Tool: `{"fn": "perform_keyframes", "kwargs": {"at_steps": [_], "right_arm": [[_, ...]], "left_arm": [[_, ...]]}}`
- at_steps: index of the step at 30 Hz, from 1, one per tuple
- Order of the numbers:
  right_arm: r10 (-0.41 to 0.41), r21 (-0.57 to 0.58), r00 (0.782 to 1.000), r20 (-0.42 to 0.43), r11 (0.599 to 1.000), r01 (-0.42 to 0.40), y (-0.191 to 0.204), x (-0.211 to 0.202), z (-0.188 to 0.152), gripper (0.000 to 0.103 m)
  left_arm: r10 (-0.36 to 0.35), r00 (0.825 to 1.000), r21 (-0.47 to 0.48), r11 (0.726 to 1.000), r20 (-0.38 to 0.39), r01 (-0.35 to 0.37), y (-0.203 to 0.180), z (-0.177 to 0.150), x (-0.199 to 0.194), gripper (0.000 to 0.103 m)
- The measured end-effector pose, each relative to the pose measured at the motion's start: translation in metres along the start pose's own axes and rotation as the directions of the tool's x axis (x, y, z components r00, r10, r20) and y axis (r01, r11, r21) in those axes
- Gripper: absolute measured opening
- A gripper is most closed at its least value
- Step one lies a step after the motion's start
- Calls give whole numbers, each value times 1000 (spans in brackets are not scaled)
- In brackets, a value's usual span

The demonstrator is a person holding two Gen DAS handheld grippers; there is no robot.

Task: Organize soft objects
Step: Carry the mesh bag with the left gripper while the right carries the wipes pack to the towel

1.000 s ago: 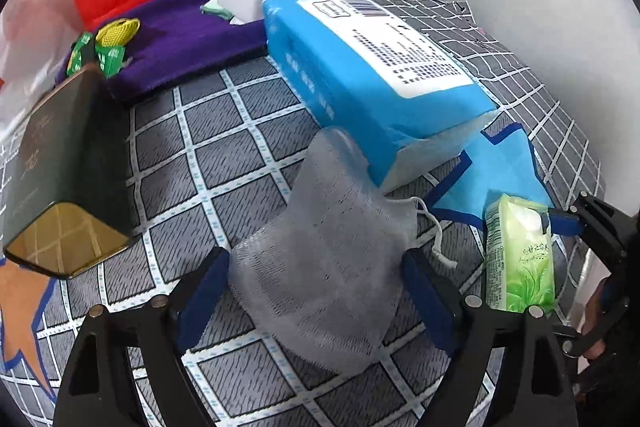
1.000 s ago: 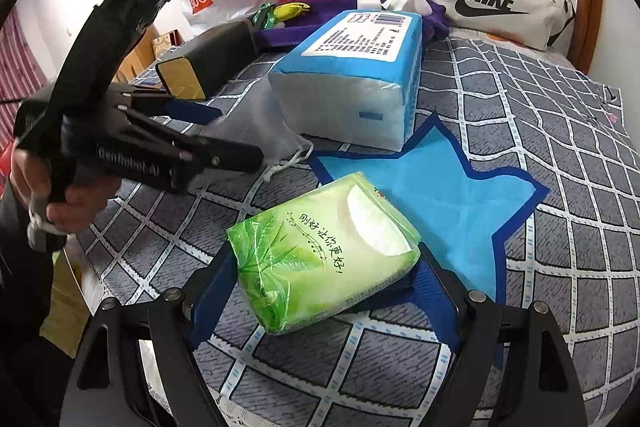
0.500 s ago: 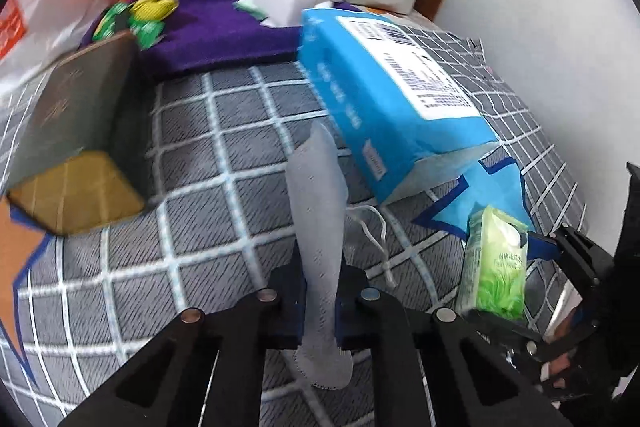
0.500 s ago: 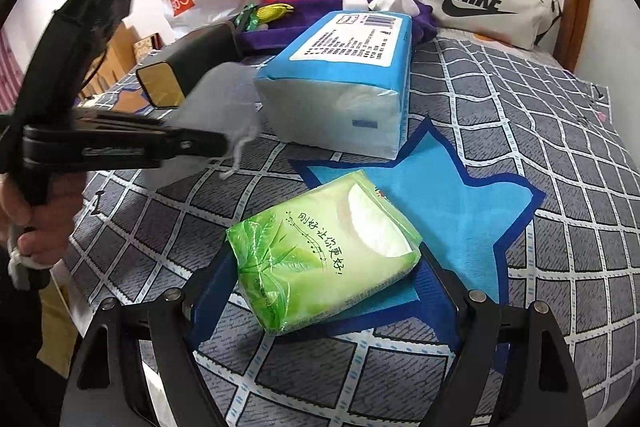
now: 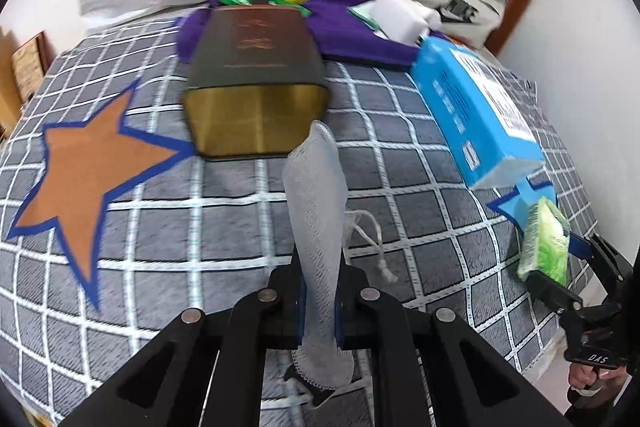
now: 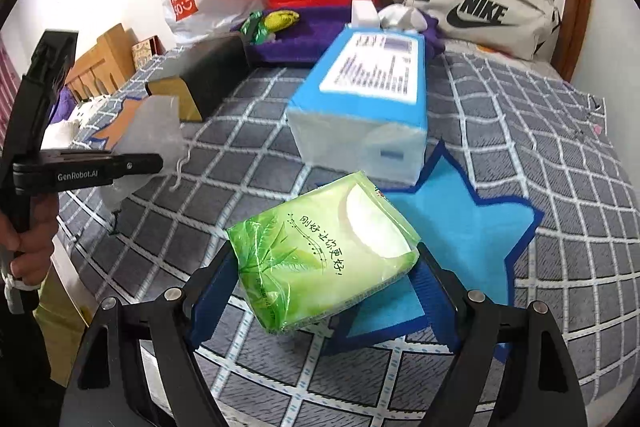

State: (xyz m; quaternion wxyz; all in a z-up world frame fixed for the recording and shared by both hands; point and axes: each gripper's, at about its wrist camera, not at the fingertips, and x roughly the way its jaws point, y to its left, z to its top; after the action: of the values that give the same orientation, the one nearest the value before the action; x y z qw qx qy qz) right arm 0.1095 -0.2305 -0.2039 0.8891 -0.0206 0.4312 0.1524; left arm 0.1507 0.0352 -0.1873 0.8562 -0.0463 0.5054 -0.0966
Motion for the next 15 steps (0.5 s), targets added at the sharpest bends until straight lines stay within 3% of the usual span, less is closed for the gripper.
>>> {"fn": "perform_keyframes", "kwargs": {"at_steps": [15], "right_arm": [[-44, 11, 995, 90, 999, 43, 11, -41, 44, 83]], "left_arm": [[-7, 996, -35, 999, 88, 10, 4, 27, -51, 10]]}}
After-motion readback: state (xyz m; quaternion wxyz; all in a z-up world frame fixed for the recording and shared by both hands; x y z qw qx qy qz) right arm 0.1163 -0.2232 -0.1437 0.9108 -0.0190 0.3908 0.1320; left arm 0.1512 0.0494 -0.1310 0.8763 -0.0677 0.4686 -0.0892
